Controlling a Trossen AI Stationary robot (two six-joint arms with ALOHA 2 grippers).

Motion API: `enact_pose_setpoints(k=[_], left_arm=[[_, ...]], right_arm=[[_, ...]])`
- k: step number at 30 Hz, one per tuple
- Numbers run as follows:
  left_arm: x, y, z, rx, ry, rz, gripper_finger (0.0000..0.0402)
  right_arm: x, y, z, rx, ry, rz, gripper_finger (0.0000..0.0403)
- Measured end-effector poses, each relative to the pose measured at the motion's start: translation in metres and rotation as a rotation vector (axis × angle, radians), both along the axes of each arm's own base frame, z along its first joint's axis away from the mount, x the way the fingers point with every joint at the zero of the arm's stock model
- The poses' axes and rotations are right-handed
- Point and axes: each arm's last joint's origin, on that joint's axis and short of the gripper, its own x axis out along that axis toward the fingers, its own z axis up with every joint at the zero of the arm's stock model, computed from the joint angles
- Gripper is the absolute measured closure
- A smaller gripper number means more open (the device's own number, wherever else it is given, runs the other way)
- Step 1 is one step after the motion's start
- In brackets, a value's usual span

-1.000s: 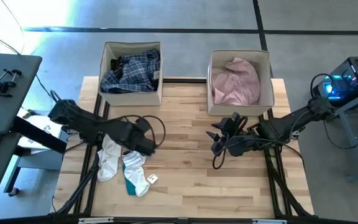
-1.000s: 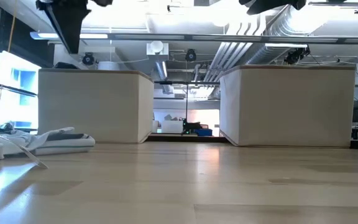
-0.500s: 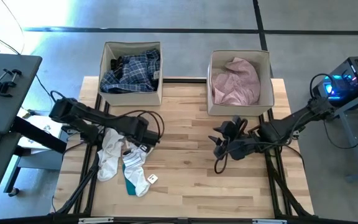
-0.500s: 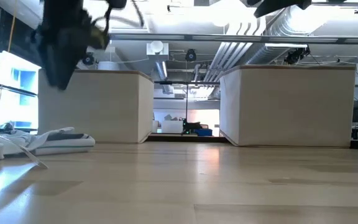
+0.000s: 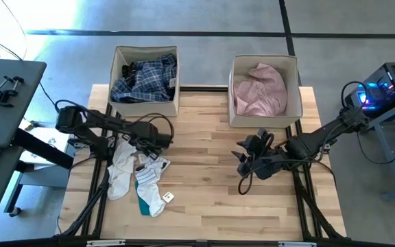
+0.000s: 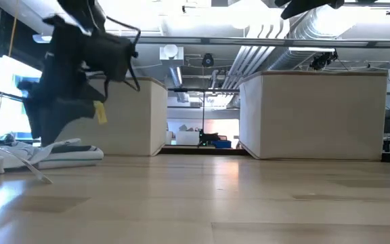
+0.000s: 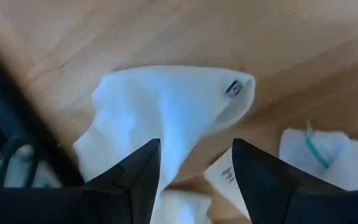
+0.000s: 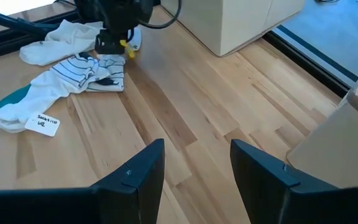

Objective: Sort clothes
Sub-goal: Put the white sock into the right laundry organizer

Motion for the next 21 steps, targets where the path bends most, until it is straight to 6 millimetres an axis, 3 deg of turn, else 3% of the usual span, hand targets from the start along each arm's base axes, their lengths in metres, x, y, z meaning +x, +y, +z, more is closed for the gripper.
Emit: enact_pose_setpoints(k=[7, 13, 17, 21], left_arm=[[-0.013, 0.018, -0.018, -0.030, 0.016, 0.035, 0.0248], [-0.015, 0.019, -0.026, -0.052, -0.020, -0.025, 0.0320], [-0.011, 0.017, -0.025, -0.063, -0.046, -0.072, 0.0387], [0.008, 0.013, -0.011, -0.055, -0.112, -0.149, 0.0393]], right_arm=[[0.000, 0.000, 0.000, 0.001, 0.005, 0.002, 0.0231], [0.000, 0.000, 0.000, 0.002, 0.005, 0.002, 0.0231], [0.000, 0.000, 0.000, 0.001, 0.005, 0.002, 0.0231], [0.000, 0.000, 0.000, -0.021, 0.014, 0.015, 0.0231]])
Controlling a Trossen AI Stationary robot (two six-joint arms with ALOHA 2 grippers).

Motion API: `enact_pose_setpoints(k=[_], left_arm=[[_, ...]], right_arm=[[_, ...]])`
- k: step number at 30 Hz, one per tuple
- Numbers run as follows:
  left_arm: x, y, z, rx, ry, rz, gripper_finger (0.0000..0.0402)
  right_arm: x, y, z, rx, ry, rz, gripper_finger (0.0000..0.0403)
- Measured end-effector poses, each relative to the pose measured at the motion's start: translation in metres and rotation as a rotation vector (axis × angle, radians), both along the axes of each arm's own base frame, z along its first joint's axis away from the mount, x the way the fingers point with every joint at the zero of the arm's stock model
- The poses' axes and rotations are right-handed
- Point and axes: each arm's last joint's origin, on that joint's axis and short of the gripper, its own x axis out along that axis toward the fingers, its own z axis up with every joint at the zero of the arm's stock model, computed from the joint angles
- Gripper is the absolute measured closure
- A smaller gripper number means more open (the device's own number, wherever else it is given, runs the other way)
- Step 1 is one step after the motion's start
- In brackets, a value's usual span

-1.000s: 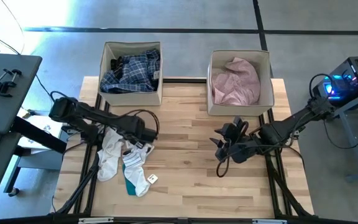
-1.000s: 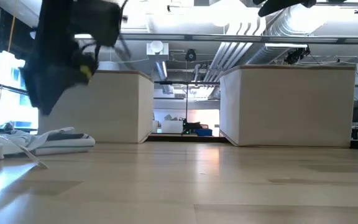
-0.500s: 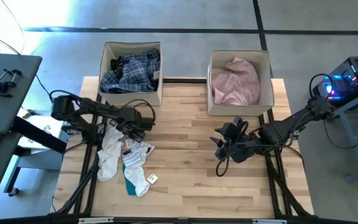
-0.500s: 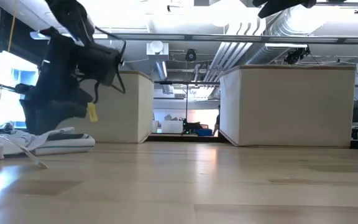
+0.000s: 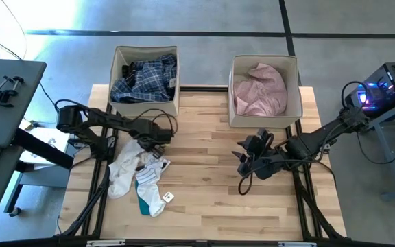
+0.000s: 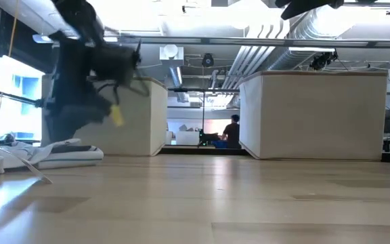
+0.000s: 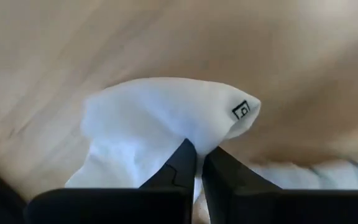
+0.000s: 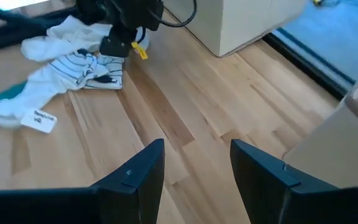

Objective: Sort clothes
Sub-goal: Put the white sock into the right laundry organizer

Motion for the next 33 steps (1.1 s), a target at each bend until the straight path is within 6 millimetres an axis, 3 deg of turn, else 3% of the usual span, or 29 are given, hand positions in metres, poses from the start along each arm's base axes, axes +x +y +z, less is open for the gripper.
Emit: enact_pose_setpoints(k=[5, 9, 14, 19, 25, 33], left_arm=[[0.031, -0.015, 0.037, 0.014, -0.116, -0.125, 0.0399], [0.057, -0.029, 0.076, 0.041, -0.264, -0.178, 0.0400], [0.082, -0.045, 0.128, 0.061, -0.491, -0.221, 0.0401], [0.101, -0.057, 0.170, 0.065, -0.734, -0.258, 0.0401], [0.118, -0.067, 0.199, 0.049, -1.013, -0.264, 0.0401], [0.134, -0.075, 0.231, 0.014, -1.393, -0.290, 0.0401]], right_arm=[[0.001, 0.000, -0.004, -0.078, 0.054, 0.084, 0.0231], [0.000, -0.001, -0.029, -0.101, 0.115, 0.129, 0.0231], [0.004, -0.003, -0.073, 0.050, 0.089, 0.160, 0.0231], [0.012, -0.003, -0.096, 0.188, -0.093, 0.208, 0.0231], [0.022, -0.010, -0.094, 0.214, -0.314, 0.214, 0.0231], [0.036, -0.019, -0.068, 0.154, -0.392, 0.284, 0.0231]])
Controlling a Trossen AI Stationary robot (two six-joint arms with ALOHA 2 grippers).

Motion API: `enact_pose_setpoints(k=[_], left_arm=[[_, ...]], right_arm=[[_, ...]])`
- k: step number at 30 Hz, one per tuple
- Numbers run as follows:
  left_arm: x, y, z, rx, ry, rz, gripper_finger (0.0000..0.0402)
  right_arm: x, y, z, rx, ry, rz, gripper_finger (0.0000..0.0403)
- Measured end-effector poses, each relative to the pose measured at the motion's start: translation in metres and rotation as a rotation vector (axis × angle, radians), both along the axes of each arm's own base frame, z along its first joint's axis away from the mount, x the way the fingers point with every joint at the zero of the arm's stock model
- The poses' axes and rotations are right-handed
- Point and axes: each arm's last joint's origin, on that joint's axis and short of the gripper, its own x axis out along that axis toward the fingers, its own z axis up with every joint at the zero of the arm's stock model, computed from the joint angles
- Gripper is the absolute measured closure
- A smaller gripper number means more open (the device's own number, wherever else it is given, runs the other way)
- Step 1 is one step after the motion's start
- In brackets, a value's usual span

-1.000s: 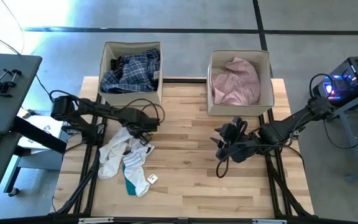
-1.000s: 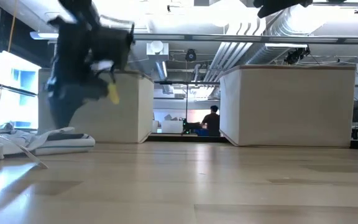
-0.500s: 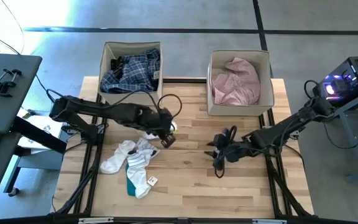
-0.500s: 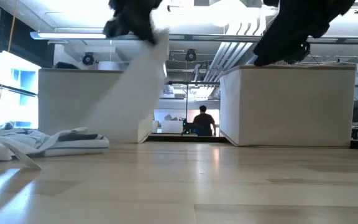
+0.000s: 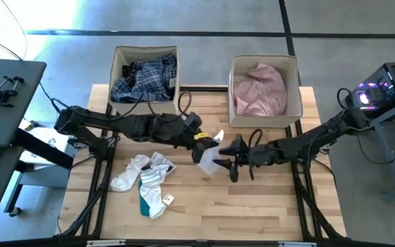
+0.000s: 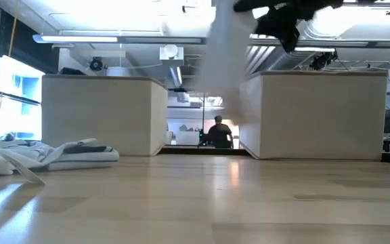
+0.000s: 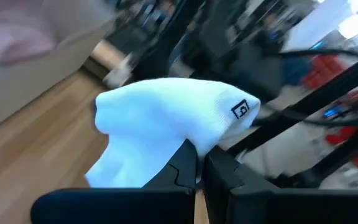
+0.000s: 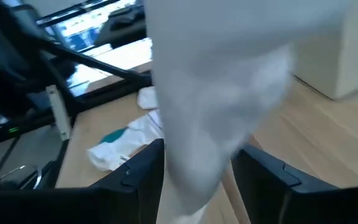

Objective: Sort clothes
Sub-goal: Put the white sock into the right laundry organizer

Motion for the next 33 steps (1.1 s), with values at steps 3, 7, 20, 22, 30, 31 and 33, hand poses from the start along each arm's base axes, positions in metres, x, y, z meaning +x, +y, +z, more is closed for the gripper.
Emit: enact_pose_setpoints(k=[3, 7, 20, 22, 30, 31, 33], left_arm=[[0.002, 0.000, 0.008, 0.006, -0.087, -0.006, 0.0401], [0.002, 0.000, 0.009, 0.025, -0.100, -0.012, 0.0401], [0.001, 0.000, 0.004, 0.029, -0.042, 0.004, 0.0399], [0.000, 0.000, 0.002, 0.010, -0.018, 0.021, 0.0390], [-0.009, 0.004, -0.020, 0.044, 0.220, 0.069, 0.0298], [-0.011, 0.005, -0.023, 0.053, 0.258, 0.087, 0.0287], [-0.015, 0.006, -0.029, 0.068, 0.329, 0.121, 0.0269]], right_arm=[[0.005, 0.000, 0.015, -0.030, -0.034, 0.051, 0.0247], [0.009, 0.002, 0.034, -0.091, -0.080, 0.075, 0.0310], [0.011, 0.005, 0.066, -0.111, -0.037, 0.050, 0.0398], [0.008, 0.008, 0.072, -0.119, 0.026, 0.045, 0.0400], [-0.019, 0.012, 0.117, -0.211, 0.277, -0.042, 0.0402], [-0.023, 0.010, 0.124, -0.218, 0.295, -0.067, 0.0402], [-0.033, 0.005, 0.140, -0.236, 0.322, -0.128, 0.0402]])
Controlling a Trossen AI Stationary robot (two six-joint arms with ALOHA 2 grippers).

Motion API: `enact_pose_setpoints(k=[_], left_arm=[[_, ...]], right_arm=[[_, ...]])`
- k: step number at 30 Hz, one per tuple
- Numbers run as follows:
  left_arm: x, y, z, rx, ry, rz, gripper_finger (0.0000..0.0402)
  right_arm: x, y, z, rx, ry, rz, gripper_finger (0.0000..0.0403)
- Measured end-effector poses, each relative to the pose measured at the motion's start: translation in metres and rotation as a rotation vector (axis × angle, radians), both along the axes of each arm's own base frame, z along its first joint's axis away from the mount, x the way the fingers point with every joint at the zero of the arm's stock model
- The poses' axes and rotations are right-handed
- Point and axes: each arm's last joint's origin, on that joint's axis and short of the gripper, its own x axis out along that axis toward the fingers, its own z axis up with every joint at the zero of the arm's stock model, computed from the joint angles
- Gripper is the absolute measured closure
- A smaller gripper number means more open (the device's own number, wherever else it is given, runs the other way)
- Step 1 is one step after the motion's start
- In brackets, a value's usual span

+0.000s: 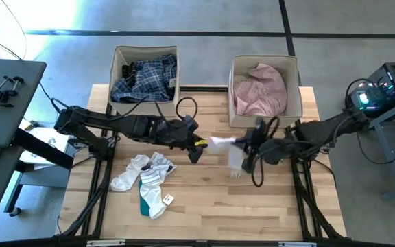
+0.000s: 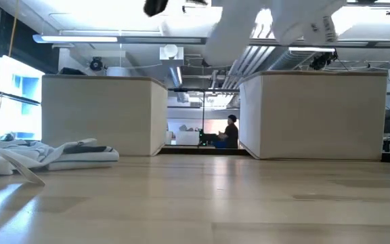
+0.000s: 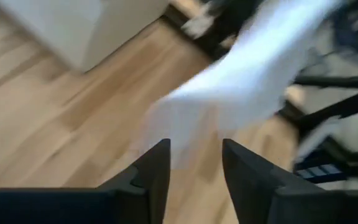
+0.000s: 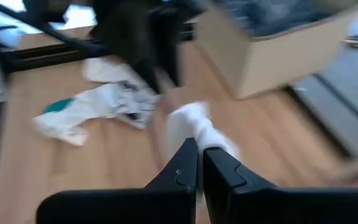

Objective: Sort clothes
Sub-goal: Put the white sock into the right laundry organizer

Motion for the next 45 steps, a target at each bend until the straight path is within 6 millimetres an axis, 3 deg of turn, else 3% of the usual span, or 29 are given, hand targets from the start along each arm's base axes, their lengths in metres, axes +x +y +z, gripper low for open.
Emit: enact_pose_setpoints(k=[4, 9, 12, 16, 22, 29, 39, 45], left_arm=[[-0.006, -0.001, -0.007, 0.029, 0.086, 0.038, 0.0249], [-0.009, -0.010, -0.008, 0.066, 0.103, 0.042, 0.0246], [-0.011, -0.017, -0.008, 0.086, 0.100, 0.041, 0.0245], [-0.014, -0.028, -0.009, 0.091, 0.119, 0.013, 0.0245], [-0.032, -0.046, -0.020, 0.075, 0.257, 0.049, 0.0245], [-0.054, -0.063, -0.027, 0.083, 0.372, 0.128, 0.0245], [-0.061, -0.077, -0.028, 0.026, 0.361, 0.172, 0.0245], [-0.062, -0.078, -0.028, -0.002, 0.352, 0.200, 0.0245]], right_arm=[[-0.015, -0.017, 0.034, -0.083, -0.010, -0.111, 0.0402], [-0.028, -0.054, 0.068, -0.254, -0.005, -0.273, 0.0402], [-0.030, -0.081, 0.075, -0.370, 0.079, -0.335, 0.0402], [-0.029, -0.123, 0.067, -0.431, 0.231, -0.422, 0.0403], [-0.035, -0.192, 0.024, -0.329, 0.459, -0.533, 0.0403], [-0.050, -0.260, -0.054, -0.170, 0.539, -0.620, 0.0403], [-0.062, -0.299, -0.145, 0.159, 0.384, -0.652, 0.0357], [-0.057, -0.313, -0.191, 0.323, 0.465, -0.675, 0.0300]])
